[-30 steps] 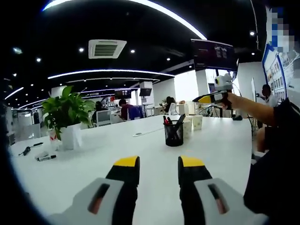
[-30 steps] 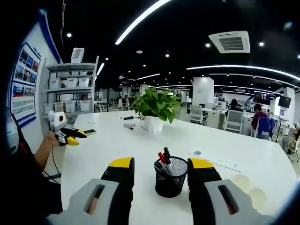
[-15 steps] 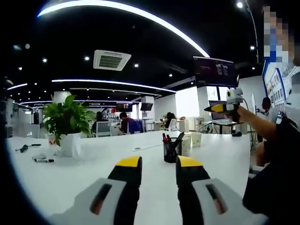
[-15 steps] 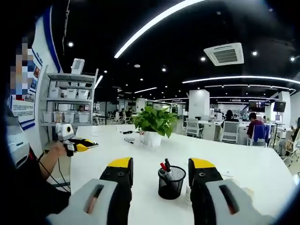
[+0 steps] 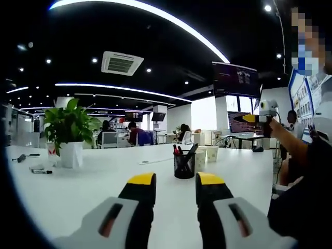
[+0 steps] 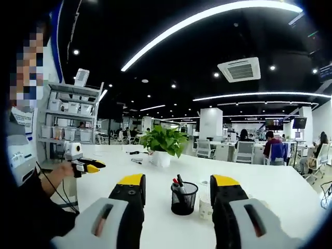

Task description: Place the scattered laser pointers and whiteboard markers into the pen holder and stack the scattered paper cups together

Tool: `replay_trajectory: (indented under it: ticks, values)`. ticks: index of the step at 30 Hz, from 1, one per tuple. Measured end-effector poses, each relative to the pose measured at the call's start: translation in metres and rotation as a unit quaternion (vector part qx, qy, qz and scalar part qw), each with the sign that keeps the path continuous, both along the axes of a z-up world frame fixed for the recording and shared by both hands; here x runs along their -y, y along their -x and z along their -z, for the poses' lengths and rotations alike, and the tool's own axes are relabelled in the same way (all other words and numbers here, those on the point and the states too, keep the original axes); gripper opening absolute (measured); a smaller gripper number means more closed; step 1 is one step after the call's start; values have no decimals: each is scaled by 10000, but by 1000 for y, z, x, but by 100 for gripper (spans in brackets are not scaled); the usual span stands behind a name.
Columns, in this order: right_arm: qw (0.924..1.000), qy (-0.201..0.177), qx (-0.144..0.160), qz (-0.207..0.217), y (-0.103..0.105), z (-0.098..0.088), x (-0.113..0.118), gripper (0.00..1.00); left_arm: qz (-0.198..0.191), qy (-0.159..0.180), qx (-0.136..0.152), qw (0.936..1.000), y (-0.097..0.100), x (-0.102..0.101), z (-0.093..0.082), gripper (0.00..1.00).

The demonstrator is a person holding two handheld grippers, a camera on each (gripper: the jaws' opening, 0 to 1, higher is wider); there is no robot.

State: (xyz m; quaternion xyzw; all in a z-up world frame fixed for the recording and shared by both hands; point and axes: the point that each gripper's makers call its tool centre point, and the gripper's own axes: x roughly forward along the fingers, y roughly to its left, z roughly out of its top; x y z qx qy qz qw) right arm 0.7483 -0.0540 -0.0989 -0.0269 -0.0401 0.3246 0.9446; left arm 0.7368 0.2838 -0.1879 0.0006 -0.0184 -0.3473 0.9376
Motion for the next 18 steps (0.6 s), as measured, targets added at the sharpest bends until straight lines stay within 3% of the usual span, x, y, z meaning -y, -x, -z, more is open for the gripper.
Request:
replay_trajectory:
  ticks: [5, 7, 9, 13, 18]
  values:
    - [9998, -197, -89, -8, 5, 11, 7, 56, -174, 91, 35, 9998, -3, -6, -3, 33]
    - [9998, -163, -86, 23, 3, 16, 8, 50, -206, 20, 66, 9998, -3, -8, -4, 34]
    - [9998, -119, -97, 91, -6, 20, 9, 48, -166, -28, 26, 9999, -4, -9, -5, 34]
    - [9997, 86, -176, -151, -21, 30, 0, 55, -339, -157, 6, 9993, -16, -19, 2, 33]
    - [9970, 244, -641, -357, -55, 44, -9, 55, -611, -338, -310, 9971, -49, -28, 25, 34]
